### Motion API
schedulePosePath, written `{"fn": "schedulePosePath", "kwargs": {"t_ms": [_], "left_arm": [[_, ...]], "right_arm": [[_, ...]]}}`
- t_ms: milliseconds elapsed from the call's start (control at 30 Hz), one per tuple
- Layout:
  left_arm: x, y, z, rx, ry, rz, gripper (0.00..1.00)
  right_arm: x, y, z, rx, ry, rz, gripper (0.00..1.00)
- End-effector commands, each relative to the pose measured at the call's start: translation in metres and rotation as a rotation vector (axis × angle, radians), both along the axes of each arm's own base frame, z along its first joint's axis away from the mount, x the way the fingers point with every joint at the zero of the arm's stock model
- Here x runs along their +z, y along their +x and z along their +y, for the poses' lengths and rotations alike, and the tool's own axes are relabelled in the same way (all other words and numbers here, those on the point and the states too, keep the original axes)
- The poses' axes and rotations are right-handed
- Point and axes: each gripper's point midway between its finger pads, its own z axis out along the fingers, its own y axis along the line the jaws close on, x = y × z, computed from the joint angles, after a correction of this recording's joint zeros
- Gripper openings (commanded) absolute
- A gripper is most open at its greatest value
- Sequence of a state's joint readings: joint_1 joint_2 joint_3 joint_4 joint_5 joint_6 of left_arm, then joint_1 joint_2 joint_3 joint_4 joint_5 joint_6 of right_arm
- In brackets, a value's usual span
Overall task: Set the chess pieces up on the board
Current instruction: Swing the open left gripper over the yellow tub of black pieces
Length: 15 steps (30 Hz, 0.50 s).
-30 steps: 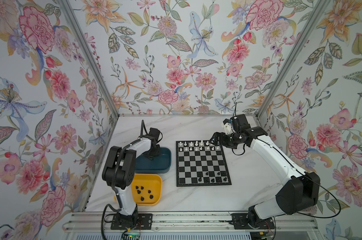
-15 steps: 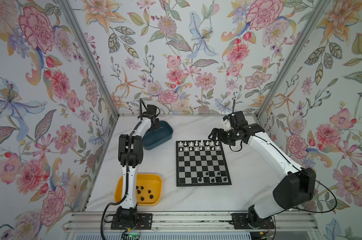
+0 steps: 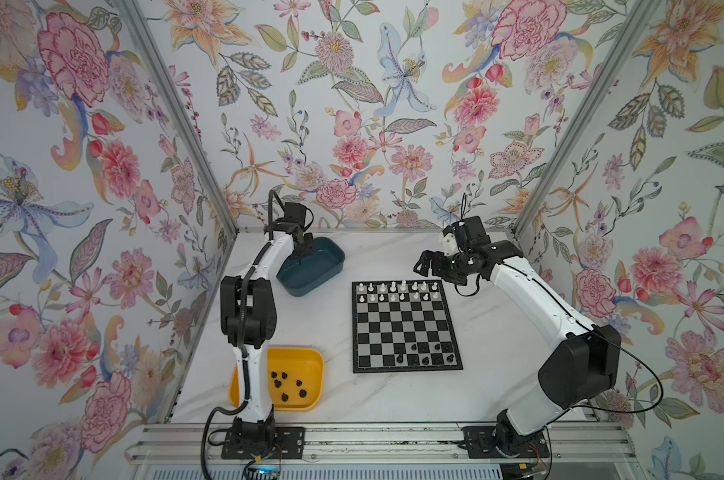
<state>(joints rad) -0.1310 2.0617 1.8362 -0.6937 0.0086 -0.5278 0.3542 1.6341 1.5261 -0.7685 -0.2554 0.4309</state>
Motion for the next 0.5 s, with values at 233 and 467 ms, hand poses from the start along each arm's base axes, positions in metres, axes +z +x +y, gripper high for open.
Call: {"fn": "schedulePosePath", "kwargs": {"t_ms": [233,467], "left_arm": [[0.023,-0.157,0.03,0.143,0.022,0.011,0.41],[-0.001,-0.243,0.027,0.201,-0.023,0.077,0.41]], "right_arm": [[-0.011,-0.008,0.017,0.11,0.042,-0.007,0.99],[-0.021,-0.018,0.025,0.154,0.083,0.008,0.99]]}}
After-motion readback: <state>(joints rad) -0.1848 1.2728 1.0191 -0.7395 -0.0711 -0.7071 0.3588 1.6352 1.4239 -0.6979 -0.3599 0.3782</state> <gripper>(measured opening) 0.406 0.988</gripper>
